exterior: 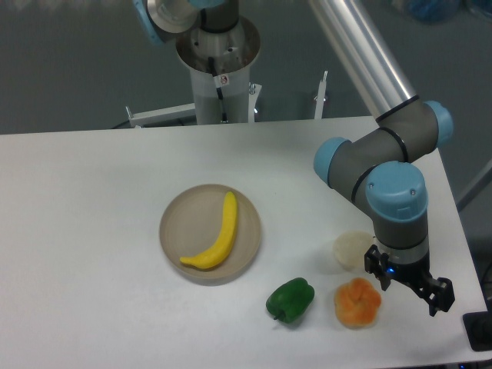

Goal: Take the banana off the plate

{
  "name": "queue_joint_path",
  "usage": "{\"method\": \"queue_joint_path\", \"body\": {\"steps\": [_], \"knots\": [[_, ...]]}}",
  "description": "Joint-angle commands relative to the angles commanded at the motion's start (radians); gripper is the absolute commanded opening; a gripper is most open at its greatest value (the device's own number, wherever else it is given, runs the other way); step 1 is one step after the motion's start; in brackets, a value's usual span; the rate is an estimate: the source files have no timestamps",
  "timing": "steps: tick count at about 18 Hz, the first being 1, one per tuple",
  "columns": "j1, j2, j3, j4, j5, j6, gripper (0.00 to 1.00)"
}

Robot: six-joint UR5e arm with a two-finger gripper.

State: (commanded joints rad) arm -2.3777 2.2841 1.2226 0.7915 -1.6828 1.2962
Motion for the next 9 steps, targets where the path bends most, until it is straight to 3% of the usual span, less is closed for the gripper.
{"method": "queue_joint_path", "body": {"steps": [9], "knots": [[-0.005, -0.012, 0.008, -0.002, 0.015, -0.009, 1.0]]}}
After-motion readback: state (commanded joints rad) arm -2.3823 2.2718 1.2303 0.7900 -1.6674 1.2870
